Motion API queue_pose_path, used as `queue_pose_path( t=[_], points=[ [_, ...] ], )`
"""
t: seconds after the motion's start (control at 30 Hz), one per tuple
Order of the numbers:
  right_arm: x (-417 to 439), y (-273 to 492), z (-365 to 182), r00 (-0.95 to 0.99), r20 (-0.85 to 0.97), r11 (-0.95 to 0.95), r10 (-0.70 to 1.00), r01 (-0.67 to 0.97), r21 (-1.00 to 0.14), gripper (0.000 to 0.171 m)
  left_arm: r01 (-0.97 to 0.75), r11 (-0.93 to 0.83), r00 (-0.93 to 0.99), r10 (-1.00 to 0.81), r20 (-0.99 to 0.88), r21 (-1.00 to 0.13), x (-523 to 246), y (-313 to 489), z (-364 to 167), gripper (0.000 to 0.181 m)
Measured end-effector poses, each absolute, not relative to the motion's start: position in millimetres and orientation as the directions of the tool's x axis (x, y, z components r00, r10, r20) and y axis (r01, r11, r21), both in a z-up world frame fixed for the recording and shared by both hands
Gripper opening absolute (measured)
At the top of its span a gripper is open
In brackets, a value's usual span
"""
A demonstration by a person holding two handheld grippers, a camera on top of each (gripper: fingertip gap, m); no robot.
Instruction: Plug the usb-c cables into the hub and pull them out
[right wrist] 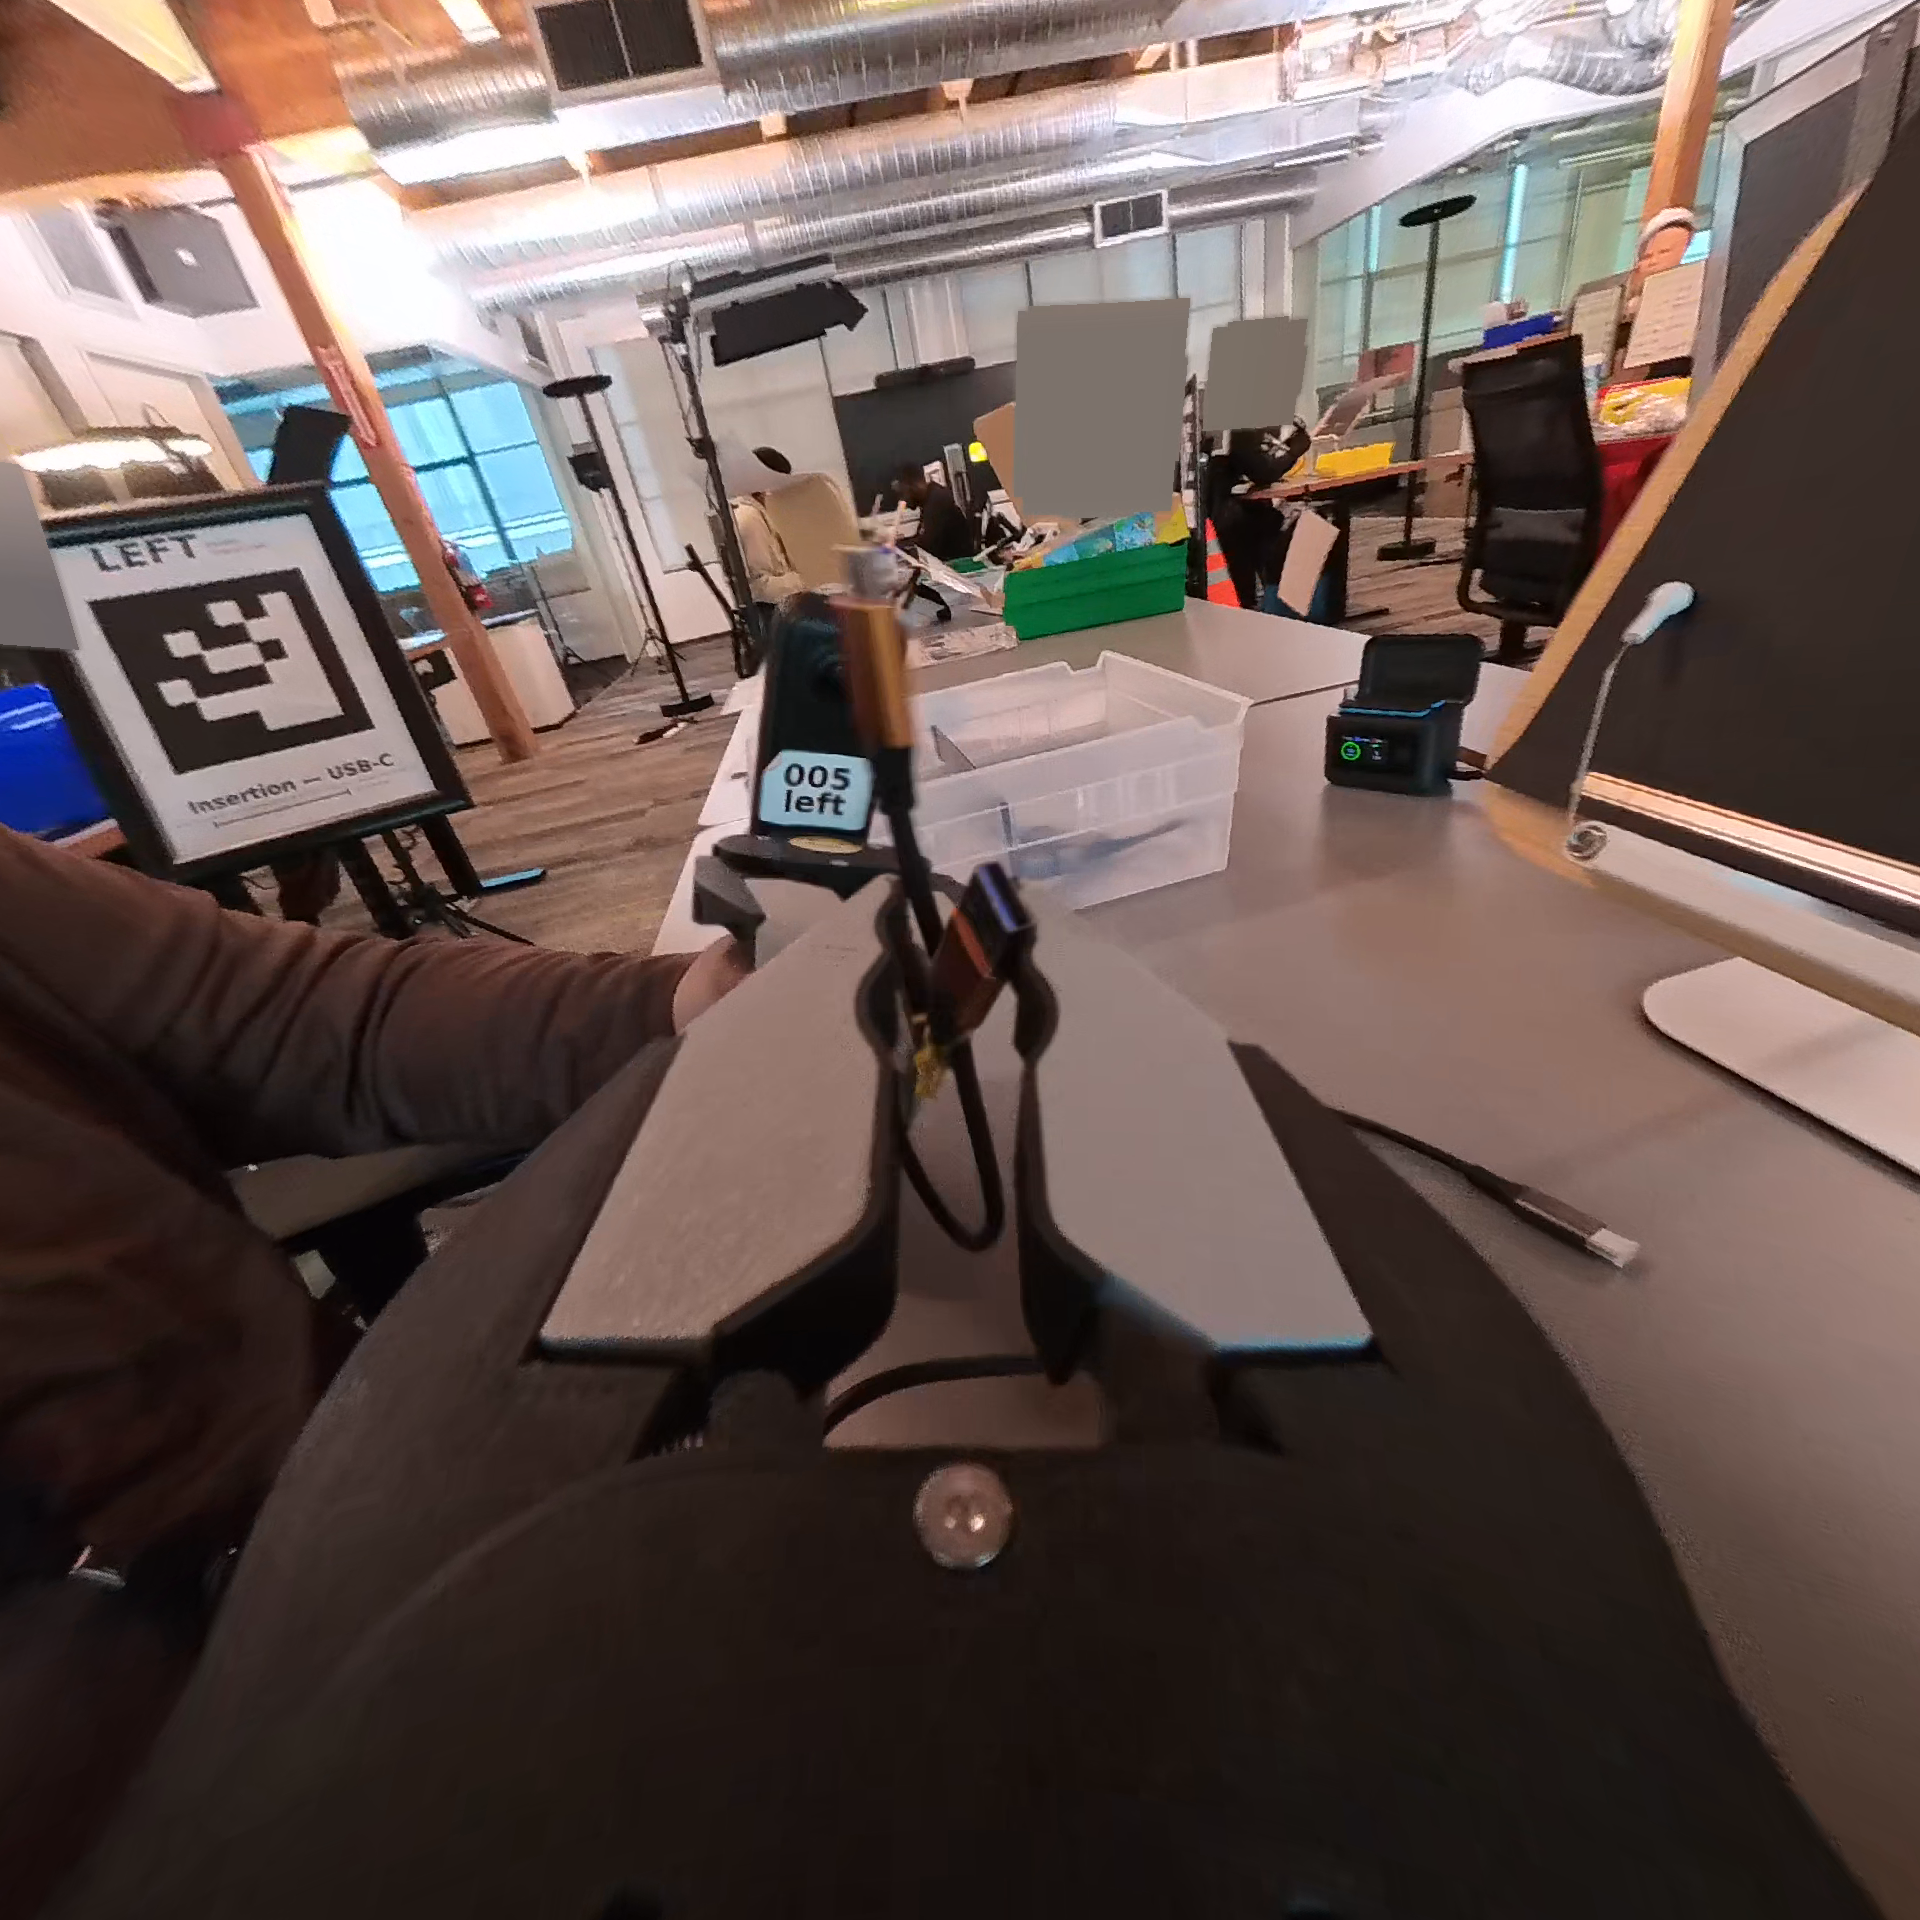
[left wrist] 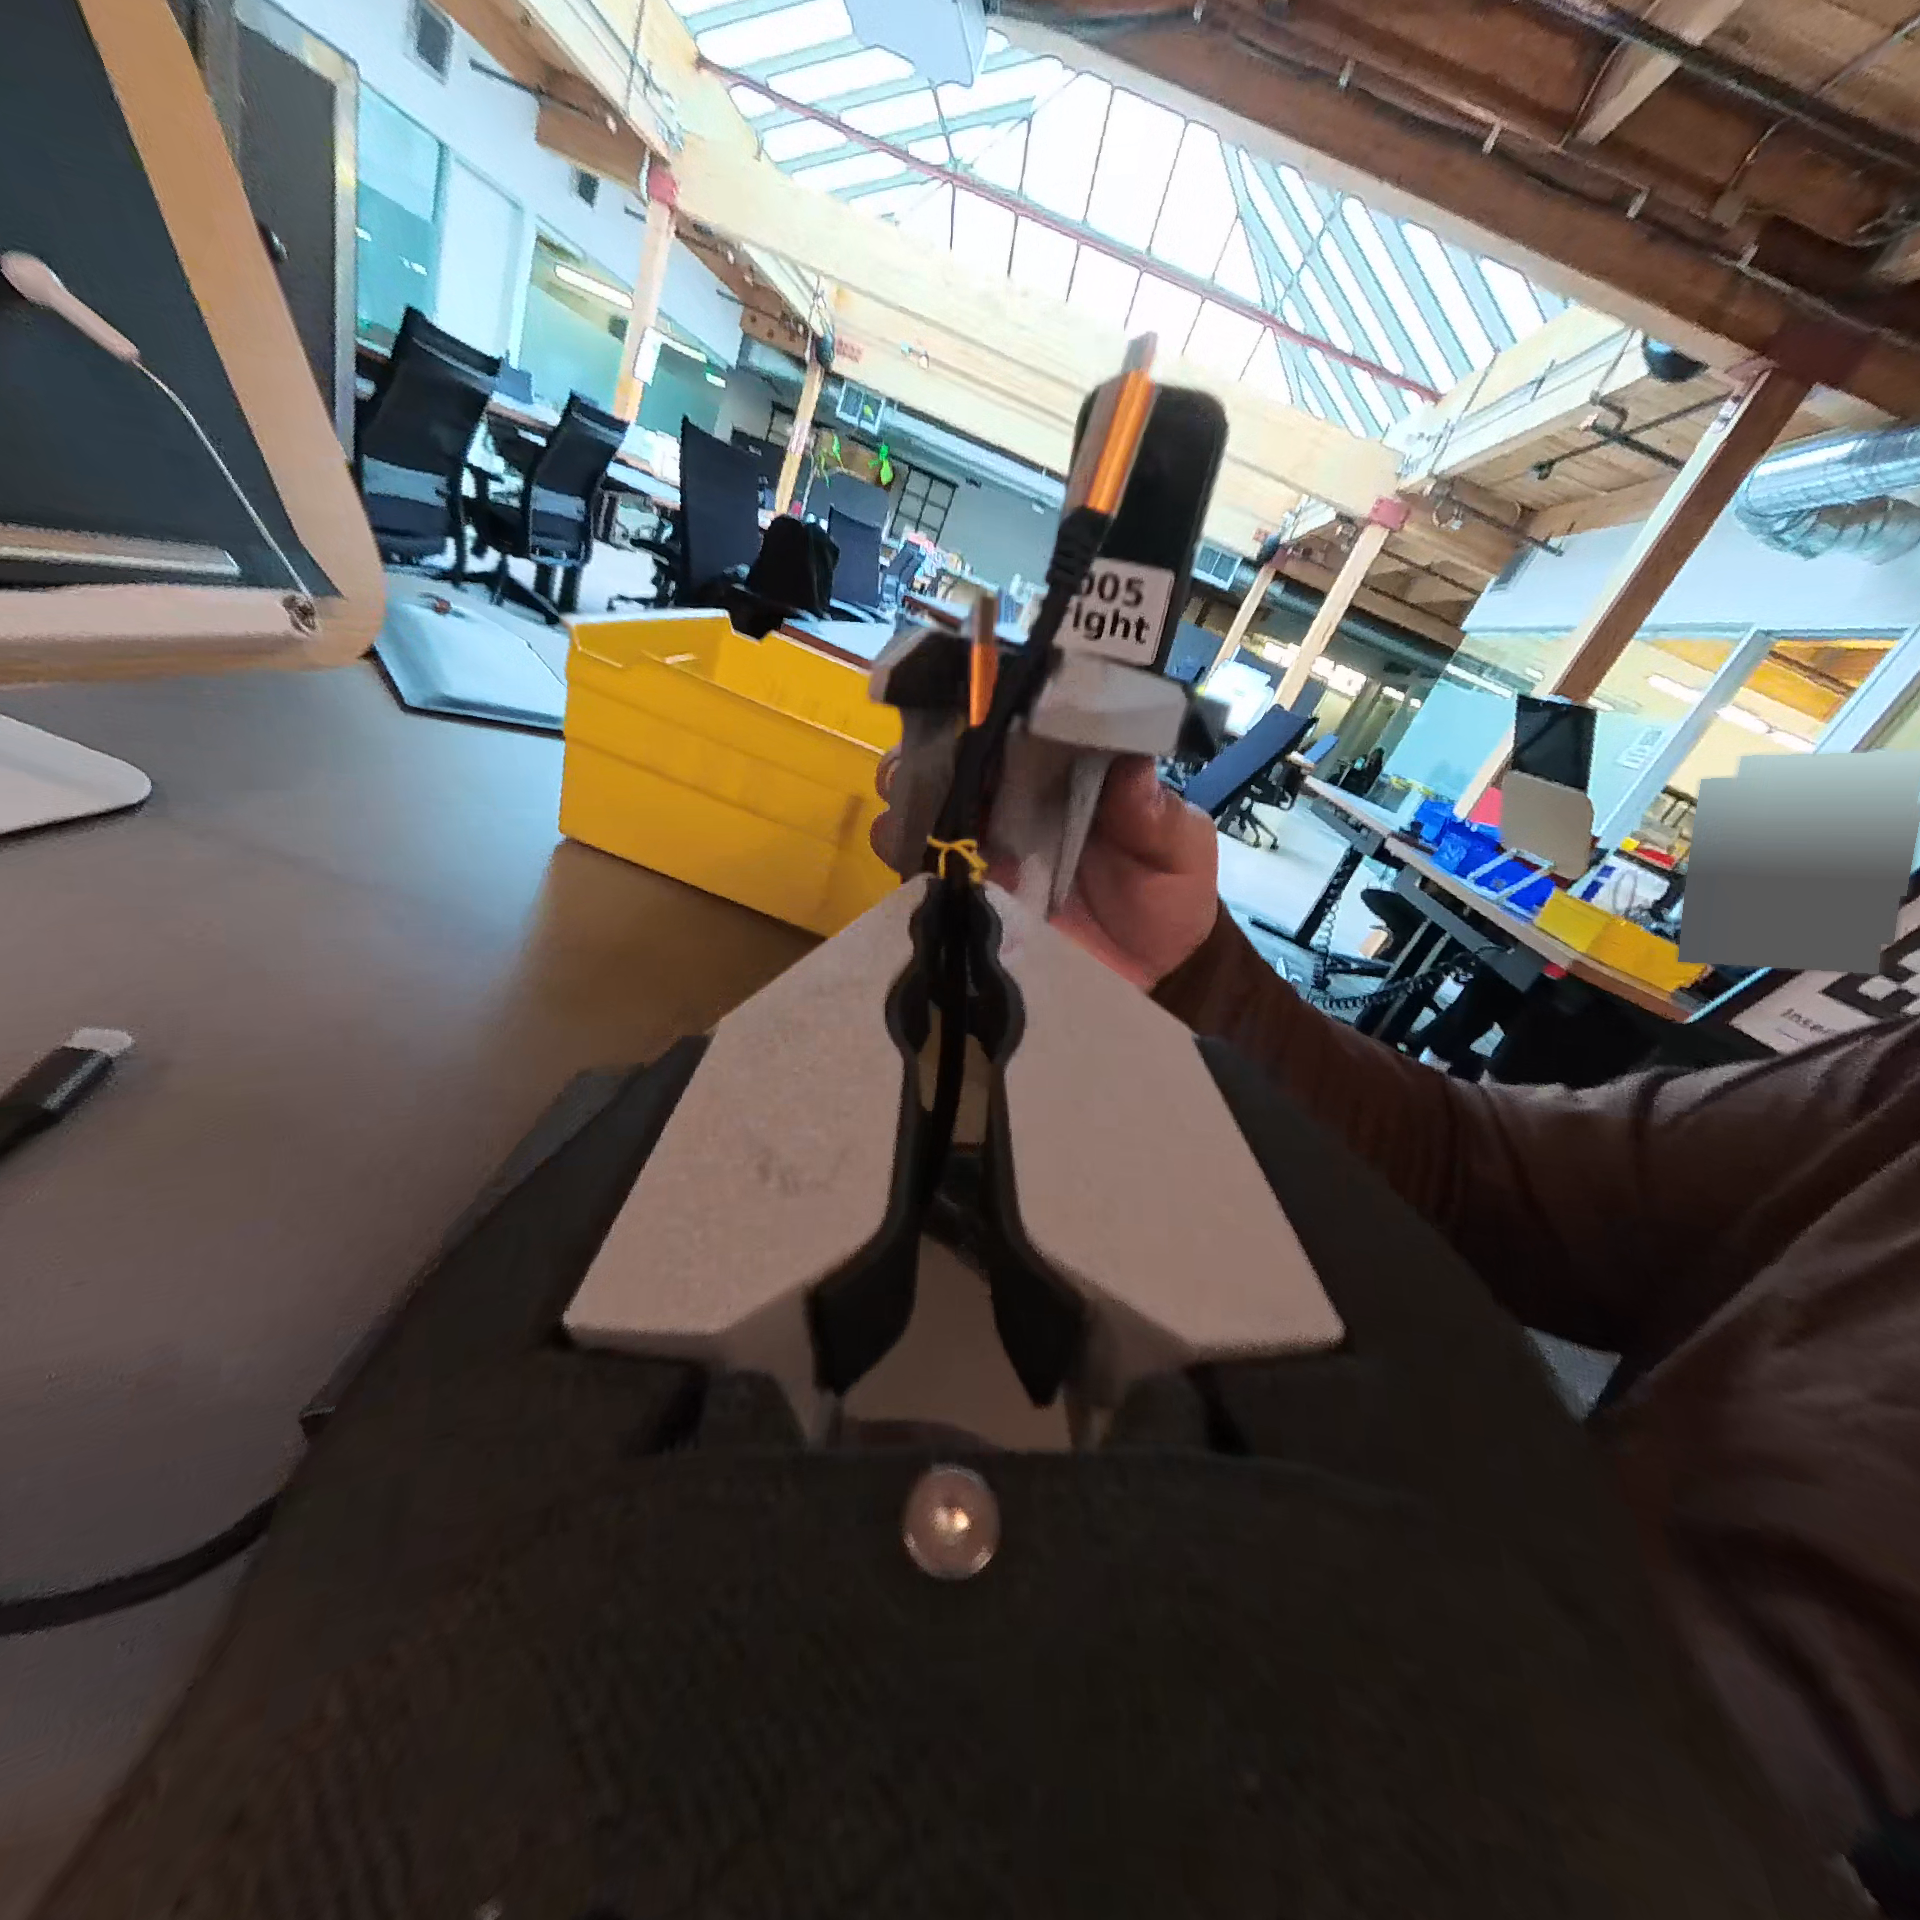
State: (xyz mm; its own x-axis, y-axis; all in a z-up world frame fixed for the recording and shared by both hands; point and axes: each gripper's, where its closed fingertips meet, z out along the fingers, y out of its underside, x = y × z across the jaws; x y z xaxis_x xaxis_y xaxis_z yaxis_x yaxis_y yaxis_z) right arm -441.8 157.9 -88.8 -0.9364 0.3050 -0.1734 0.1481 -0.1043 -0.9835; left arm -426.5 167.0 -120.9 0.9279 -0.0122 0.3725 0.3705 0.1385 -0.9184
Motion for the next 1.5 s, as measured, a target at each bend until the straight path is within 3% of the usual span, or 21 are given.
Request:
queue_pose_path(
  t=[0.03,0.13,0.23,0.3,0.4,0.57,0.63,0.7,0.87,0.97,1.03,1.13,1.23,1.3,1.37,1.43,1.5],
  points=[
    [-440,158,-89,-0.939,-0.178,-0.105,0.294,0.153,-0.983,0.004,0.364,0.118,0.931,-0.005,0.366,-0.924,-425,170,-124,0.002],
    [-444,163,-85,-0.928,-0.15,-0.105,0.341,0.121,-0.987,0.002,0.297,0.055,0.952,0.062,0.3,-0.953,-426,175,-134,0.01],
    [-467,191,-78,-0.823,-0.082,-0.097,0.562,0.033,-0.995,0.001,0.183,-0.08,0.969,0.185,0.165,-0.98,-435,171,-150,0.038],
    [-485,221,-83,-0.681,-0.003,-0.008,0.733,-0.004,-1.0,0.001,0.078,-0.207,0.954,0.299,0.013,-0.975,-451,161,-165,0.043],
    [-506,261,-101,-0.451,0.182,0.216,0.874,0.025,-0.976,0.001,0.022,-0.478,0.915,0.364,-0.175,-0.878,-475,145,-201,0.048],
    [-521,279,-138,-0.317,0.331,0.404,0.889,0.201,-0.892,0.002,-0.011,-0.768,0.939,0.211,-0.27,-0.64,-493,137,-246,0.051],
    [-523,283,-148,-0.295,0.368,0.443,0.882,0.253,-0.86,0.001,0.003,-0.785,0.956,0.184,-0.229,-0.619,-499,141,-249,0.045],
    [-525,287,-161,-0.299,0.379,0.465,0.876,0.311,-0.829,0.002,0.005,-0.802,0.973,0.141,-0.182,-0.597,-500,143,-253,0.02],
    [-526,289,-200,-0.369,0.343,0.49,0.864,0.458,-0.742,0.004,-0.115,-0.814,0.937,0.101,-0.333,-0.57,-504,141,-247,0.017],
    [-523,284,-215,-0.416,0.329,0.517,0.848,0.508,-0.689,0.036,-0.078,-0.739,0.951,0.146,-0.272,-0.669,-500,138,-227,0.016],
    [-521,274,-208,-0.446,0.327,0.527,0.833,0.46,-0.715,0.042,-0.067,-0.719,0.946,0.174,-0.272,-0.692,-505,131,-218,0.016],
    [-511,238,-189,-0.58,0.264,0.511,0.77,0.315,-0.799,0.067,-0.065,-0.718,0.94,0.188,-0.284,-0.693,-507,122,-213,0.016],
    [-486,200,-193,-0.761,0.296,0.605,0.578,0.156,-0.781,0.043,-0.069,-0.694,0.945,0.184,-0.27,-0.716,-502,123,-205,0.016],
    [-483,194,-206,-0.758,0.425,0.723,0.494,0.087,-0.685,0.043,-0.078,-0.674,0.952,0.167,-0.255,-0.734,-496,126,-200,0.016],
    [-487,192,-213,-0.718,0.537,0.797,0.443,0.041,-0.603,0.031,-0.091,-0.653,0.961,0.139,-0.238,-0.752,-486,131,-196,0.015],
    [-487,188,-214,-0.707,0.573,0.819,0.415,0.016,-0.574,0.011,-0.118,-0.634,0.966,0.104,-0.235,-0.765,-477,136,-191,0.015],
    [-485,188,-214,-0.707,0.591,0.828,0.39,-0.012,-0.56,0.01,-0.191,-0.633,0.954,0.061,-0.295,-0.75,-471,137,-190,0.014]
  ],
)
